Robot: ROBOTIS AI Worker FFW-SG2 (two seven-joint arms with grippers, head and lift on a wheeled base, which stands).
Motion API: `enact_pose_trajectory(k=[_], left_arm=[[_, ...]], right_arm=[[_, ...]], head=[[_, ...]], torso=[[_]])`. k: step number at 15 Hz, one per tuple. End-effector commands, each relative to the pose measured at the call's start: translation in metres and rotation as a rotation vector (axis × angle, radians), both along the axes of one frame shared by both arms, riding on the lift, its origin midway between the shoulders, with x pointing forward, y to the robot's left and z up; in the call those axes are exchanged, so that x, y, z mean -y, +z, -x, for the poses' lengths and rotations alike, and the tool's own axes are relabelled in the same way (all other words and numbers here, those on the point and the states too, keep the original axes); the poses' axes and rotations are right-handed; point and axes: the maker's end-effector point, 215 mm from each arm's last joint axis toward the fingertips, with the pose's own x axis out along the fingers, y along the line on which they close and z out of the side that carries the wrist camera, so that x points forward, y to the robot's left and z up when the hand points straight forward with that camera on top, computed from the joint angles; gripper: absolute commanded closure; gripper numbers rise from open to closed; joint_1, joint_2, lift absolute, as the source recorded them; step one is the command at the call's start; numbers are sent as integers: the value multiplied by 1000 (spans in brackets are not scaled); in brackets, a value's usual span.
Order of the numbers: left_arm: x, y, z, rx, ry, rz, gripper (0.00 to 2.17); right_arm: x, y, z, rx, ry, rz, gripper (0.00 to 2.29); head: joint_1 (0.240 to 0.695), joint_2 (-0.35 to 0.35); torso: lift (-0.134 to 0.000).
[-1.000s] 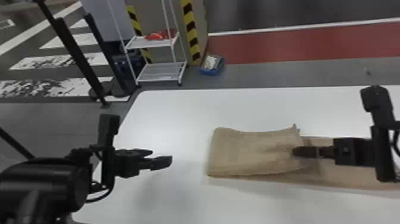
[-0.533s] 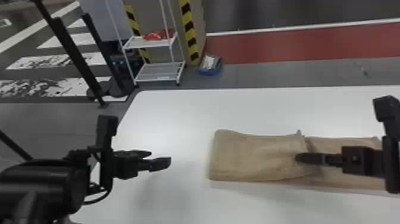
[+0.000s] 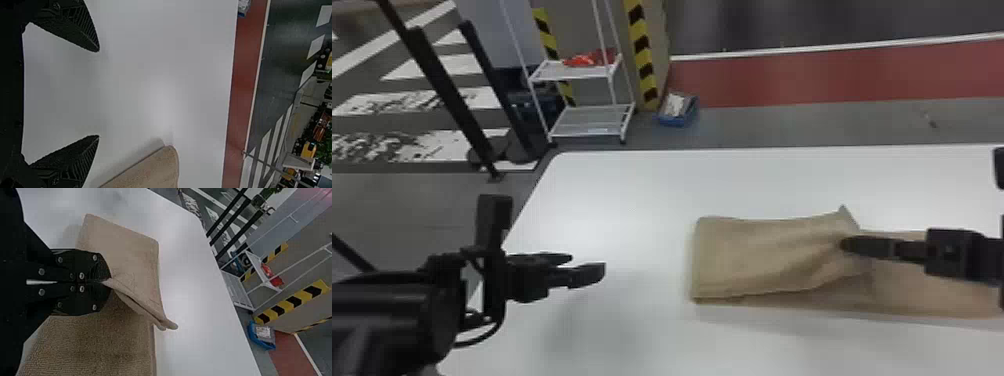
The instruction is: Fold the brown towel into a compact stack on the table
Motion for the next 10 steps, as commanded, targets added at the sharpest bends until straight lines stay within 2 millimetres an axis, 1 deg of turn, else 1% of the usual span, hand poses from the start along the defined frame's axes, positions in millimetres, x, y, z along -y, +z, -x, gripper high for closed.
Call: enact_pose_trajectory(k=[1, 2, 3, 4, 5, 6, 7, 8, 9, 10], left_arm=[[1, 4, -1, 8, -4, -1, 107], [3, 5, -3, 11, -4, 0, 107], [5, 6, -5, 14, -6, -1, 107], [6, 6, -4, 15, -10, 1, 107], [8, 7, -5, 18, -10, 3, 107], [10, 6, -4, 14, -11, 5, 107], [12, 6, -6, 18, -12, 3, 107], [12, 7, -7, 21, -10, 3, 107], [11, 9, -8, 25, -4, 10, 107], [9, 11, -9, 31, 6, 15, 107]], right_arm=[[9, 5, -3, 7, -23, -13, 1204], [14, 28, -8, 59, -31, -45, 1204], [18, 37, -10, 80, -41, -61, 1204], [17, 32, -8, 70, -38, -51, 1204], [13, 13, -2, 27, -31, -30, 1204], [2, 6, 3, 11, -5, -32, 1204], [-1, 14, 2, 26, 8, -51, 1204], [-3, 35, -6, 70, 16, -63, 1204], [0, 47, -10, 97, 13, -69, 1204], [8, 43, -8, 90, 5, -63, 1204]], head=[[695, 212], [695, 207], [695, 203], [695, 198], [695, 192], [695, 183], [695, 184], [695, 190], [695, 195], [695, 198]], torso=[[-124], [-124], [-124], [-124], [-124], [-124], [-124], [-124], [-124], [-124]])
